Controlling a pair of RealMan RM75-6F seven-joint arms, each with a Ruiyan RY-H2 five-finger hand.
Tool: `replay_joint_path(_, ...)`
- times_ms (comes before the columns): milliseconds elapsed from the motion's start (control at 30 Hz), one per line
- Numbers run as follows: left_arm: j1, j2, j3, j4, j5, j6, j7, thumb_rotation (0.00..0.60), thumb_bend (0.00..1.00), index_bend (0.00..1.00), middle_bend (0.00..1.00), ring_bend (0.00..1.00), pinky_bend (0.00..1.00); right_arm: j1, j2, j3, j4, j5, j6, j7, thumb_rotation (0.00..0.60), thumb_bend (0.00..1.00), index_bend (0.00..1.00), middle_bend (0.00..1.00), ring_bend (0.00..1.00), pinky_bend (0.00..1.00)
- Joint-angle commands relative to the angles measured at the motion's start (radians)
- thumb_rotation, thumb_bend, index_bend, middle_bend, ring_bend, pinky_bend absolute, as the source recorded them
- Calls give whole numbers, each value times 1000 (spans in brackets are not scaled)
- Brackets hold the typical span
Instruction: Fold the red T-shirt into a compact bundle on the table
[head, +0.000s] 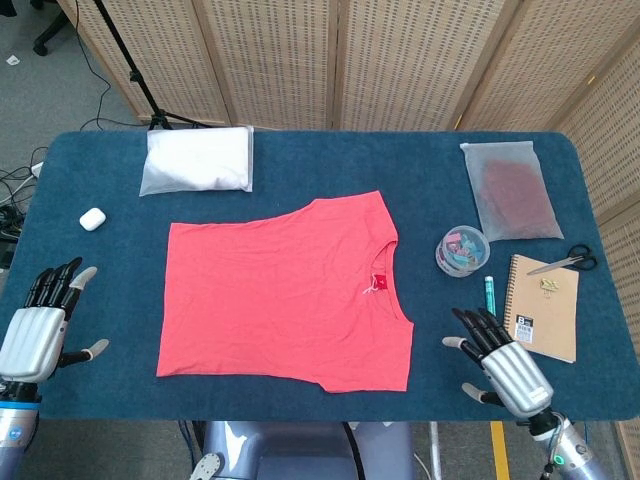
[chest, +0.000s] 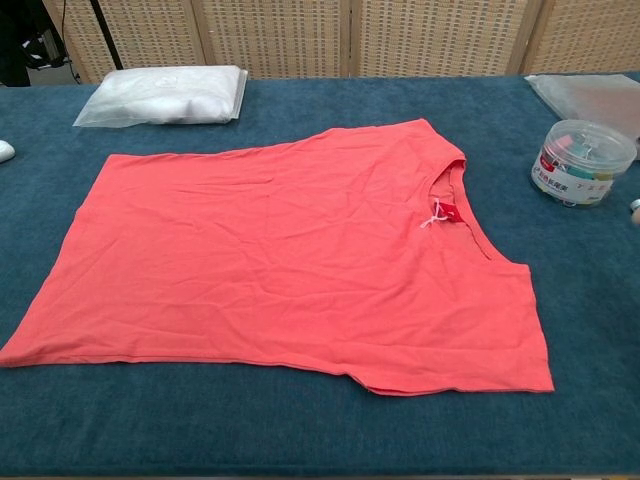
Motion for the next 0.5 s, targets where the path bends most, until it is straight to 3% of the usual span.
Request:
replay_joint_path(33,-2,-4,-3,2,-6,0,8,600,0,0,0,0,0,39,-70,-17,39,-13,-68,-50,600,158,317,0,0,0)
replay_joint_path(500,-7,-12,-12,11,-27,-4,16,600,0,0,0,0,0,76,-180,-14,66,29,-130,-131,600,247,355,0,0,0)
